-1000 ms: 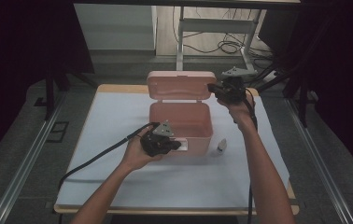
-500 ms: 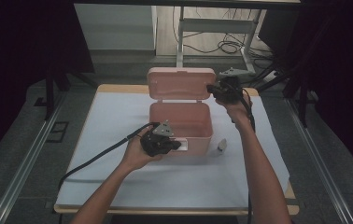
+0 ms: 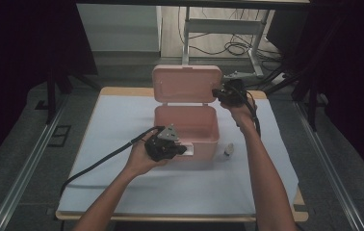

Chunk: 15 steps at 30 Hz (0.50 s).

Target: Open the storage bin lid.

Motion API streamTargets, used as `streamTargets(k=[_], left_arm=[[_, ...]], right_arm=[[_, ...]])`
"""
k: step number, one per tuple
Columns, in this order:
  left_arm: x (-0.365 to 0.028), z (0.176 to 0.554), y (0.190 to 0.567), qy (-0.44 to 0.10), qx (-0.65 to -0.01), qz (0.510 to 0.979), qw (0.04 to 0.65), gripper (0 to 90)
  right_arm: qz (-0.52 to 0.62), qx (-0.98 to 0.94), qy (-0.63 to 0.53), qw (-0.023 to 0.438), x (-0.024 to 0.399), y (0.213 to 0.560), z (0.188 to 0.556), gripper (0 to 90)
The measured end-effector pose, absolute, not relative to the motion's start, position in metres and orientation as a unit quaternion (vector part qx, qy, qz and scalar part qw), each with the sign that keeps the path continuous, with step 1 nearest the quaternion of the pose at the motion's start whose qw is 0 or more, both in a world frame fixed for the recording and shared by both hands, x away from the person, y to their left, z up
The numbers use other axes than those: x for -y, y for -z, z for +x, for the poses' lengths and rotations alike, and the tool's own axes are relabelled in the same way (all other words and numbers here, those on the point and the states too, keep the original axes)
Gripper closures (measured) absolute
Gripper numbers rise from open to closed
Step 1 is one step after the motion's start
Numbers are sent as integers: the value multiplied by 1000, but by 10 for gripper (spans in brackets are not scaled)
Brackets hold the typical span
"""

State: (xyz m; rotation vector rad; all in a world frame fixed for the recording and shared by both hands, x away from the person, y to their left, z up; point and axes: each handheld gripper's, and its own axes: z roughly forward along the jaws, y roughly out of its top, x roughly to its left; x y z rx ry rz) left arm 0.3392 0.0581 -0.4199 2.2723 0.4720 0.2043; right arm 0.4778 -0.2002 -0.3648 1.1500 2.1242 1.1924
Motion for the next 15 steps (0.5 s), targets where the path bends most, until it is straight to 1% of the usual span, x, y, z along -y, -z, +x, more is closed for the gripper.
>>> streamTargets(k=[7, 15], left_arm=[[-58, 339, 420, -80, -186, 896, 395, 900], [-58, 340, 420, -80, -185, 896, 396, 900]], right_arm=[[419, -767, -432, 222, 202, 370, 479, 895], [418, -766, -434, 223, 209, 366, 476, 891]])
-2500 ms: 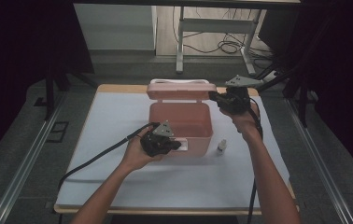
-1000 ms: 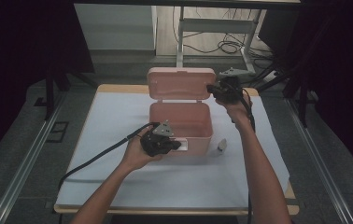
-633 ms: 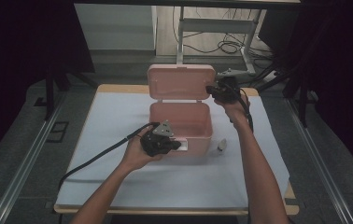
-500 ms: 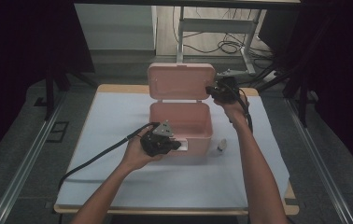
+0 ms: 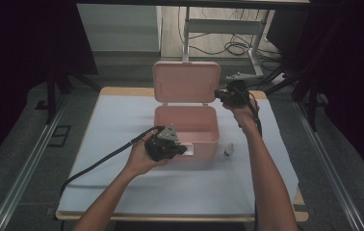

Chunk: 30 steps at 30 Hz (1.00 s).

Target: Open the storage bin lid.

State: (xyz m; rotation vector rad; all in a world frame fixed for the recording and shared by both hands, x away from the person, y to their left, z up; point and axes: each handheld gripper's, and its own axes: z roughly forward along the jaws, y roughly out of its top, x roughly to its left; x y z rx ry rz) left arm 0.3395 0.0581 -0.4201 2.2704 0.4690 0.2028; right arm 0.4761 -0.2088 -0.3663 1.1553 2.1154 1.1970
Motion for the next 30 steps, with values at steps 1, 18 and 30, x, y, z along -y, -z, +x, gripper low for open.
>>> streamTargets(k=[1, 18, 30], left_arm=[[-58, 340, 420, -80, -185, 896, 396, 900], [-57, 338, 420, -77, -188, 895, 397, 900], [-58, 339, 420, -73, -191, 895, 396, 900]], right_arm=[[417, -766, -434, 225, 210, 365, 475, 891], [389, -784, -431, 221, 229, 353, 447, 878], [368, -803, -422, 202, 242, 355, 425, 811]])
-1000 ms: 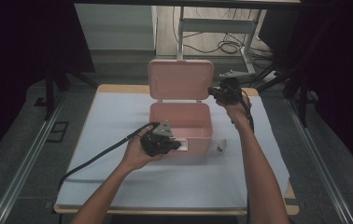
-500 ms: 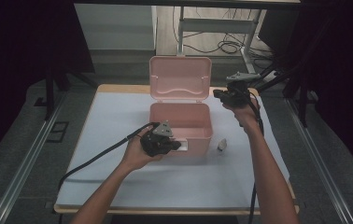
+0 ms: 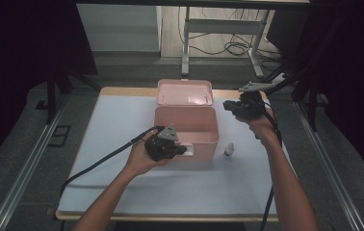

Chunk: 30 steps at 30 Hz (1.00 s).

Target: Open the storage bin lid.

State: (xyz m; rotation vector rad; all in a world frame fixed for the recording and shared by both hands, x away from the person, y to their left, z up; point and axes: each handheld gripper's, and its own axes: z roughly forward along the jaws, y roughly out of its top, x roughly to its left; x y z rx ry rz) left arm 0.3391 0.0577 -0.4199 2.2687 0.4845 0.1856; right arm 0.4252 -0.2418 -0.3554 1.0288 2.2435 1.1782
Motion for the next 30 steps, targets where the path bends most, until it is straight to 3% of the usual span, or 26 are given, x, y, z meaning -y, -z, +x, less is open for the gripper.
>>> streamTargets(k=[13, 30], left_arm=[[-58, 339, 420, -73, -190, 896, 395, 900], [-58, 339, 420, -75, -189, 897, 393, 900]], right_arm=[[374, -826, -385, 169, 264, 371, 411, 646], [381, -840, -354, 154, 280, 387, 391, 569]])
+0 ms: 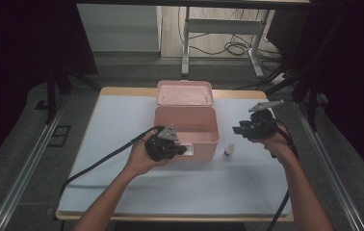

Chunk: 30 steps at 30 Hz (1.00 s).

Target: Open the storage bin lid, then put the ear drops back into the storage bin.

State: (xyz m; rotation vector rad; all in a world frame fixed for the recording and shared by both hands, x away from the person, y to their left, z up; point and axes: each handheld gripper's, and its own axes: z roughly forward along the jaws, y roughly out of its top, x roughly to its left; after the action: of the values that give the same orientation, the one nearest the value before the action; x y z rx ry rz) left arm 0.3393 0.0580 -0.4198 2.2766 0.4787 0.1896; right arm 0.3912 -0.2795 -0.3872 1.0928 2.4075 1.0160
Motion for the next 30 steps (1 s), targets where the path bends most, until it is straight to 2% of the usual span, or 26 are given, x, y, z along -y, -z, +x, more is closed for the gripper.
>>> streamTargets(k=[30], left_arm=[[-58, 339, 419, -76, -189, 897, 392, 900]], right_arm=[[381, -862, -307, 136, 279, 396, 378, 504]])
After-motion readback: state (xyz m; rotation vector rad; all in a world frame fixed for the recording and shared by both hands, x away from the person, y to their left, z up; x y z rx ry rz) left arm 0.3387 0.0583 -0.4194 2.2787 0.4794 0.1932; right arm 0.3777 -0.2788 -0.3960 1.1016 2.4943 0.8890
